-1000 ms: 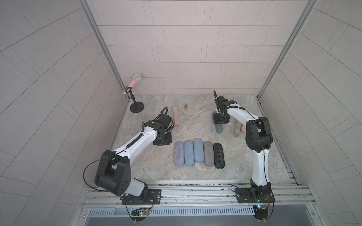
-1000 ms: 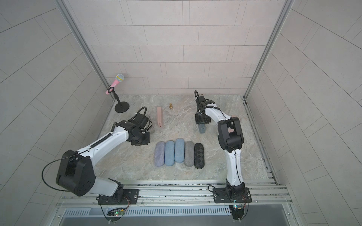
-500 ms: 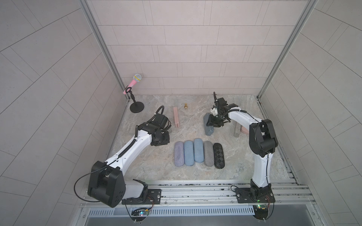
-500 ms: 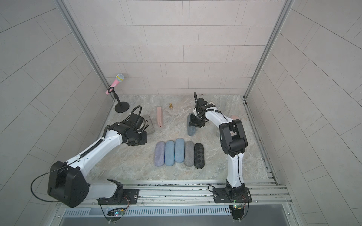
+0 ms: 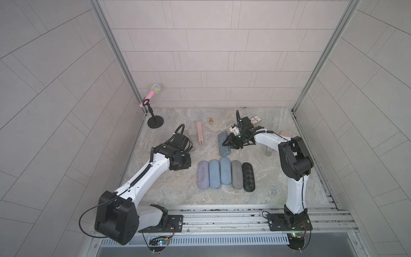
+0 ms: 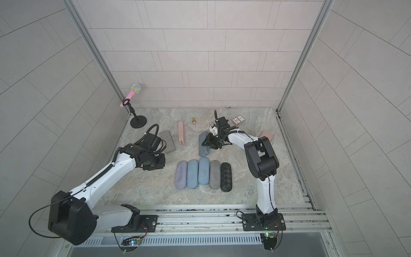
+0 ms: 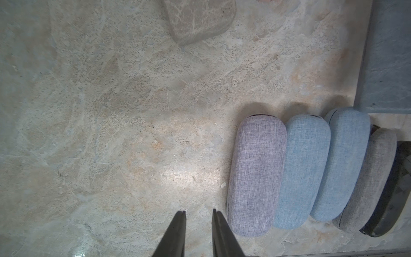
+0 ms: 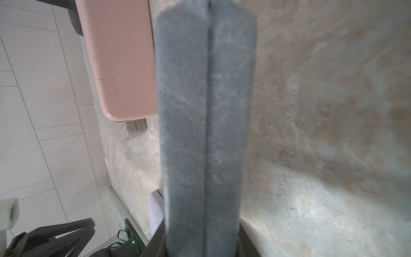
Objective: Close the glasses case
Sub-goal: Place the glasses case at the center of the board.
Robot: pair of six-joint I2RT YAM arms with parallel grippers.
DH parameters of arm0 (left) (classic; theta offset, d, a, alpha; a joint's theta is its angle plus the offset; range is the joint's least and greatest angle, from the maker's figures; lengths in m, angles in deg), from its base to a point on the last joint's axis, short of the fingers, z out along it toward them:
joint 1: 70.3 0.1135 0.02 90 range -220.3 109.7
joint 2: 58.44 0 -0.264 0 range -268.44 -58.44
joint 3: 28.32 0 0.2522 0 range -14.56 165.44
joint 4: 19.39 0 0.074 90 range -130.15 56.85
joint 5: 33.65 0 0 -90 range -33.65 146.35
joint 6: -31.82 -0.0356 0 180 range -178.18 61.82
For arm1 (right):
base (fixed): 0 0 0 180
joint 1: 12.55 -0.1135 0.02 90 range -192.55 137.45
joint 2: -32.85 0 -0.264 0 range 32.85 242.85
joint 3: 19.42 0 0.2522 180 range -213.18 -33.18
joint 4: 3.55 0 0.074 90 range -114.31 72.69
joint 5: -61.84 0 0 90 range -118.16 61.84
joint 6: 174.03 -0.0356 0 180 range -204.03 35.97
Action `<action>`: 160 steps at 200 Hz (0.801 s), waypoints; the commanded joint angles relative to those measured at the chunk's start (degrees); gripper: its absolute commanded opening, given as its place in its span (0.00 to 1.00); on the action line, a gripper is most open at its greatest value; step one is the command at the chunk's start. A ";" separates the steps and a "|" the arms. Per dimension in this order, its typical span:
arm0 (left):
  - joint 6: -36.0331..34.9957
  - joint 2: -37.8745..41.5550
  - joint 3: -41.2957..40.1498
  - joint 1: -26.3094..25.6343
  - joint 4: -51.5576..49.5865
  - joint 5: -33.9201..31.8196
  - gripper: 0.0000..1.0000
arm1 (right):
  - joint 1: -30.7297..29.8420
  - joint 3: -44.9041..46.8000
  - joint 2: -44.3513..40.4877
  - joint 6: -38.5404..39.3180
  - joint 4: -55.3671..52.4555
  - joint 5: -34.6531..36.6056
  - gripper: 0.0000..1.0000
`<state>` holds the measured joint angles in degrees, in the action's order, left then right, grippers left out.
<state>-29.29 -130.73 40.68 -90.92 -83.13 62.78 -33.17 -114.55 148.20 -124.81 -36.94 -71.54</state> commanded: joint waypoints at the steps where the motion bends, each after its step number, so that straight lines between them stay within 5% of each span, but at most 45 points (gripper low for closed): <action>1: 0.12 0.84 -0.75 0.37 -1.21 -0.09 0.27 | -0.03 0.80 0.44 -2.86 5.45 -1.72 0.29; 70: 0.13 0.73 -1.45 0.38 -0.95 -0.11 0.27 | -0.03 2.23 2.49 -3.17 5.28 -1.23 0.31; 160: 0.21 1.53 -2.24 0.56 -0.13 0.48 0.27 | -0.03 1.82 -2.03 2.50 -7.09 8.24 0.58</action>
<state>-29.27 -130.71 39.08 -90.87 -82.91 63.05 -33.09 -112.56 150.08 -124.89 -37.99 -68.15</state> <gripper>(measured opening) 0.271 0.565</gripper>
